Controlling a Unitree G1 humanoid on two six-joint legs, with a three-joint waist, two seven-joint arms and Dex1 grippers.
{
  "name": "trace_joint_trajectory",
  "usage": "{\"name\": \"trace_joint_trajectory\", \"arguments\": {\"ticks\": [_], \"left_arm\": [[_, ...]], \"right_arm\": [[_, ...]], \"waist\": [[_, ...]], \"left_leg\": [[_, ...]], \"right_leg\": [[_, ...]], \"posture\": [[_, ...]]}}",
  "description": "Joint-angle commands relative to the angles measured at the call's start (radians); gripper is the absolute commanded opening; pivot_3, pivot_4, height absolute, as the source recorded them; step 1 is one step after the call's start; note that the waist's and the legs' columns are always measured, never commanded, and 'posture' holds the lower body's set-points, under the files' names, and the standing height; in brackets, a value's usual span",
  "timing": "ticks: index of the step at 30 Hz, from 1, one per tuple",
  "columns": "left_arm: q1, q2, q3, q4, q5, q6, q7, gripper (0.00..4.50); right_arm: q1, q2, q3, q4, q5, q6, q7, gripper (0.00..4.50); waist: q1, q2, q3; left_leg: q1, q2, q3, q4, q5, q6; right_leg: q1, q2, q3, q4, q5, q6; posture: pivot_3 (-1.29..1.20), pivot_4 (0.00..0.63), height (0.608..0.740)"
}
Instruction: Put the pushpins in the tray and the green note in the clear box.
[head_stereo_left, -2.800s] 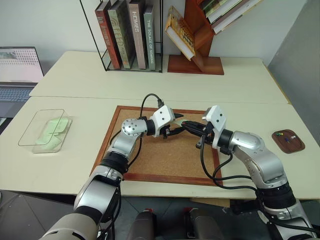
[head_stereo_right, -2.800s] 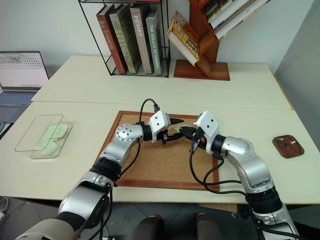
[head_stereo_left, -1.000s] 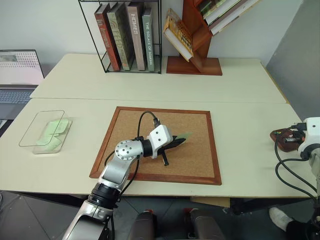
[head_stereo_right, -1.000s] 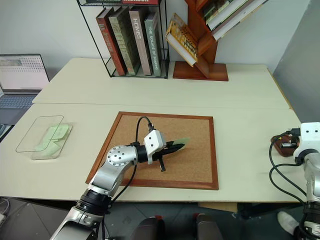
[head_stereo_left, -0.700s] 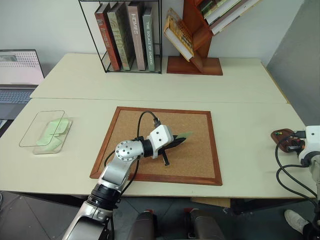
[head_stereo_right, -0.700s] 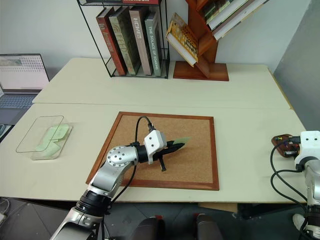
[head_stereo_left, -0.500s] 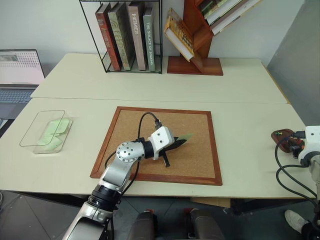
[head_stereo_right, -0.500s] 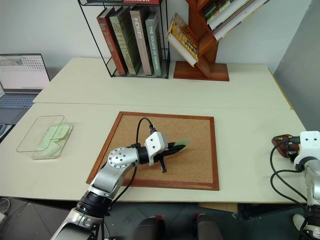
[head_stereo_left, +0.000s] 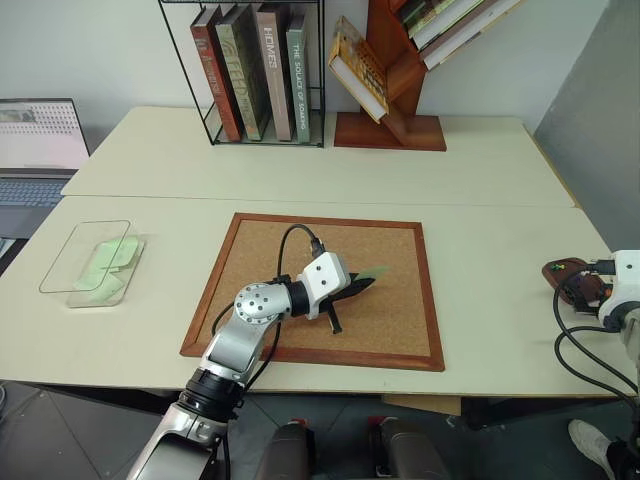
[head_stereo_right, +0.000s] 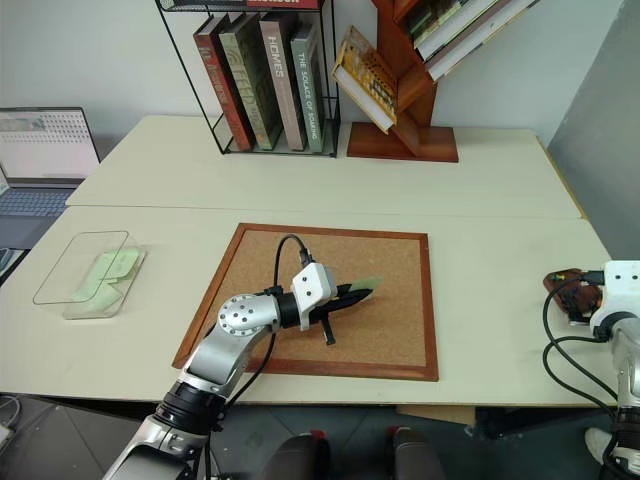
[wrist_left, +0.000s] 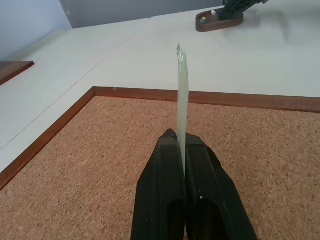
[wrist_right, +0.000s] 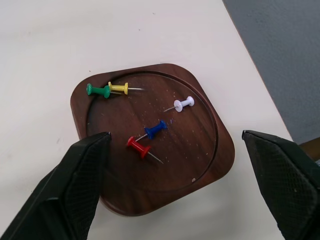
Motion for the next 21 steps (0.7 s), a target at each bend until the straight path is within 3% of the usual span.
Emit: {"name": "trace_joint_trajectory", "arguments": {"ticks": [1, 9, 12, 16, 21], "left_arm": [[-0.035, -0.020, 0.025, -0.015, -0.027, 0.014, 0.027, 0.00], [-0.062, 0.007, 0.110, -0.104, -0.071, 0.144, 0.091, 0.00], [-0.048, 0.050, 0.192, -0.163, -0.093, 0.234, 0.138, 0.00], [0.001, 0.117, 0.323, -0.219, -0.096, 0.340, 0.229, 0.00], [0.101, 0.202, 0.541, -0.313, -0.097, 0.481, 0.356, 0.00]], "right_arm": [[-0.003, -0.046, -0.024, -0.082, 0.000, -0.125, 0.044, 4.47], [-0.026, -0.019, -0.005, -0.211, 0.129, -0.250, 0.210, 4.47], [0.000, 0.007, 0.093, -0.378, 0.248, -0.242, 0.373, 4.47], [-0.029, 0.010, 0.249, -0.500, 0.278, -0.226, 0.487, 4.47], [-0.240, 0.093, 0.488, -0.511, 0.315, -0.157, 0.600, 4.47]], "waist": [[0.000, 0.000, 0.000], [-0.002, 0.000, 0.000], [-0.009, 0.000, 0.000], [-0.017, 0.000, 0.000], [-0.029, -0.002, 0.003]], "left_leg": [[0.000, 0.000, 0.000, 0.000, 0.000, 0.000], [0.000, 0.001, -0.001, 0.000, 0.000, 0.000], [0.000, 0.002, -0.001, 0.000, 0.000, 0.000], [0.001, 0.004, -0.004, 0.000, 0.000, 0.000], [0.001, 0.004, -0.002, 0.001, 0.000, 0.000]], "right_leg": [[0.000, 0.000, 0.000, 0.000, 0.000, 0.000], [0.000, 0.001, -0.001, 0.000, 0.000, 0.000], [0.000, 0.002, 0.000, 0.000, 0.000, 0.000], [0.000, 0.004, -0.002, 0.000, 0.000, 0.000], [0.000, 0.002, -0.001, 0.001, 0.000, 0.000]], "posture": [[0.00, 0.150, 0.740], [0.00, 0.150, 0.740], [0.00, 0.150, 0.740], [0.00, 0.150, 0.740], [0.00, 0.150, 0.740]]}}
